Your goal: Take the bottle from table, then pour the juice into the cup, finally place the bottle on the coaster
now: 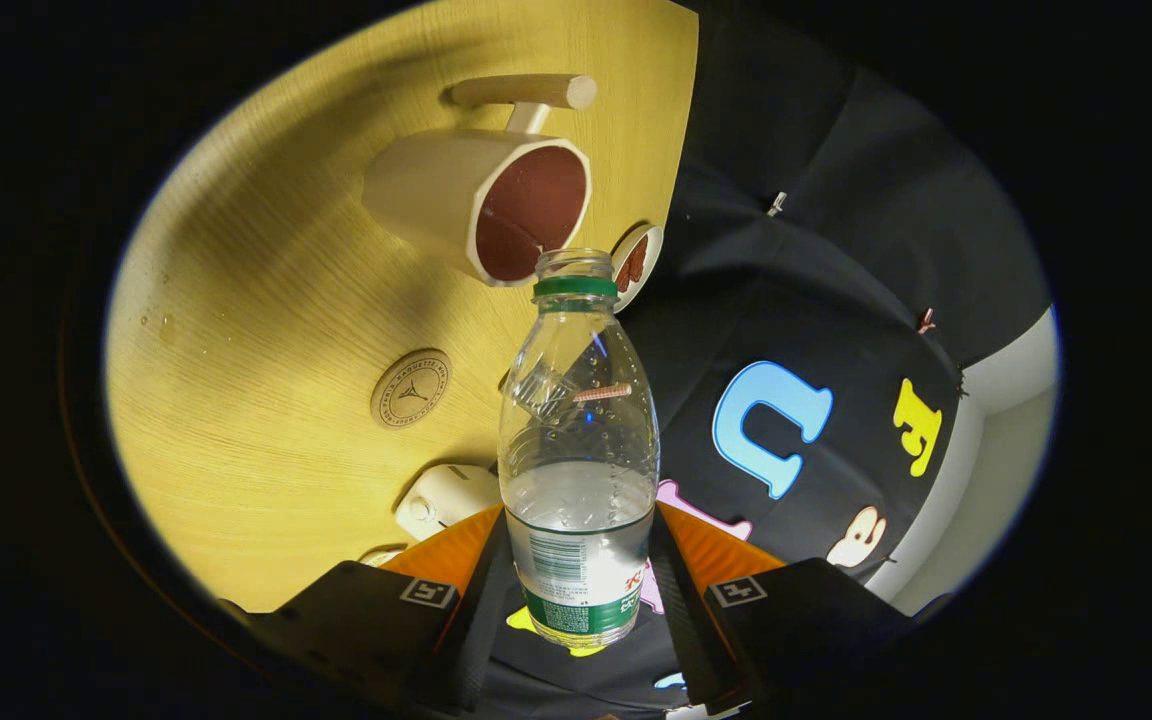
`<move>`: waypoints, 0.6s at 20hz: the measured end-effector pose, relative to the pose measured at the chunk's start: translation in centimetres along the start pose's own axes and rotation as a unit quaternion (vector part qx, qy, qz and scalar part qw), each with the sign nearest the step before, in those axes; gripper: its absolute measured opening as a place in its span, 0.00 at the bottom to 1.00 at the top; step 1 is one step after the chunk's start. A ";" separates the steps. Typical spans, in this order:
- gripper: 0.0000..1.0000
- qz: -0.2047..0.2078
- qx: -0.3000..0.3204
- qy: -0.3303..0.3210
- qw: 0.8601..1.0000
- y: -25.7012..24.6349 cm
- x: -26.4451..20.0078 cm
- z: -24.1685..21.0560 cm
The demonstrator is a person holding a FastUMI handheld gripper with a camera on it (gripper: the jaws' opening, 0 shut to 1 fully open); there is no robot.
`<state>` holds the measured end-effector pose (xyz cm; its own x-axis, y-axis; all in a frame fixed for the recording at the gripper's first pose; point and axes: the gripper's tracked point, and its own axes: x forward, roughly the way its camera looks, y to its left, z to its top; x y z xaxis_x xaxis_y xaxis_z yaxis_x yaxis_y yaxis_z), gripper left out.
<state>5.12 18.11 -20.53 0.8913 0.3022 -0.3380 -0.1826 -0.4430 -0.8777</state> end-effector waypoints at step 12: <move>0.76 0.001 -0.027 -0.011 1.000 -0.7 0.2 0.4</move>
<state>5.26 18.88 -20.10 0.8813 0.3203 -0.3475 -0.1608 -0.4882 -0.8578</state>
